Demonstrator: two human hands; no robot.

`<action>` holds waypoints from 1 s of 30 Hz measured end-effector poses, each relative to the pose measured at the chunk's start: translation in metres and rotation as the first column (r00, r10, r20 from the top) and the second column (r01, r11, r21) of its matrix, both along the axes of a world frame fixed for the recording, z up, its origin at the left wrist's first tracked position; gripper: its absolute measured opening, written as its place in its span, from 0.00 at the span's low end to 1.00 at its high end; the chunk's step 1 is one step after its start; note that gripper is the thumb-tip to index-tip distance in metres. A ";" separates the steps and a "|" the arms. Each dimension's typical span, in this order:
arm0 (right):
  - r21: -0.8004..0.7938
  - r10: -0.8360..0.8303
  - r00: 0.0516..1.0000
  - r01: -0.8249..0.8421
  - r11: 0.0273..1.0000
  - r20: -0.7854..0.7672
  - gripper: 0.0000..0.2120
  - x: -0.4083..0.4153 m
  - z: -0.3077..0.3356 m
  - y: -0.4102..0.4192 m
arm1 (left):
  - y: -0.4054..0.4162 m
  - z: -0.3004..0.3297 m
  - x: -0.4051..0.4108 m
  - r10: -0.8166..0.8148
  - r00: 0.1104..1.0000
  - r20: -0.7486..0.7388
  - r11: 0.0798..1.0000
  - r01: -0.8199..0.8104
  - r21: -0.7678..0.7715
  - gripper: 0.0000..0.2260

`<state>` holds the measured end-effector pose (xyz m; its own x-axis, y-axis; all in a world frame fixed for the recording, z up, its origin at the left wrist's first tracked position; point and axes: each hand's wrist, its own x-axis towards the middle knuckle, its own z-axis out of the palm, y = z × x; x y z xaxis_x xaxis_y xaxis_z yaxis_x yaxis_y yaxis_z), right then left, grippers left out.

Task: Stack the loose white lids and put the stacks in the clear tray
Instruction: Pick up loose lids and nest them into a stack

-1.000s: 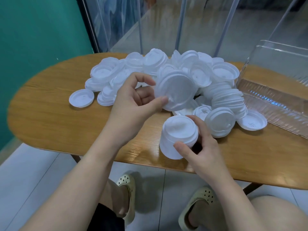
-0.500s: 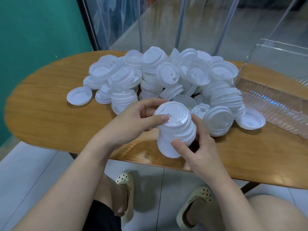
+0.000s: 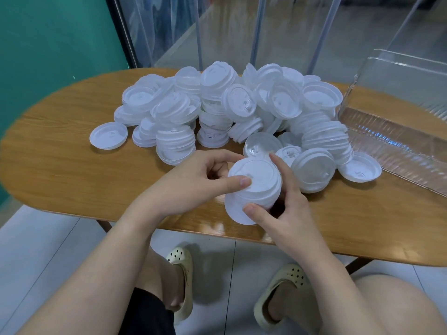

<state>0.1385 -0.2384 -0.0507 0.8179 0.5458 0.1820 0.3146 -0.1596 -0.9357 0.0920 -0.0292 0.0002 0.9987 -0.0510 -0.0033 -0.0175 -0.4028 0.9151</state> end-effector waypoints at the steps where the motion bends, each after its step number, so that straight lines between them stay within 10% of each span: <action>1: 0.001 0.002 1.000 -0.002 1.000 0.003 0.42 0.000 0.000 0.000 | 0.000 -0.001 0.000 0.001 1.000 0.003 1.000 -0.001 -0.007 0.17; 13: 0.030 0.000 1.000 0.000 1.000 0.000 0.36 0.001 -0.003 -0.003 | -0.017 0.047 0.048 0.051 0.974 0.219 0.975 -0.096 0.199 0.11; 21: 0.075 -0.053 0.998 0.050 0.996 0.037 0.32 0.006 -0.002 -0.011 | -0.070 0.048 0.122 -0.241 0.969 -0.056 0.780 0.228 0.582 0.19; 30: 0.051 -0.039 0.999 0.038 0.998 0.020 0.32 0.009 -0.005 -0.016 | -0.080 0.044 0.140 -0.253 0.967 -0.014 0.687 0.189 0.702 0.14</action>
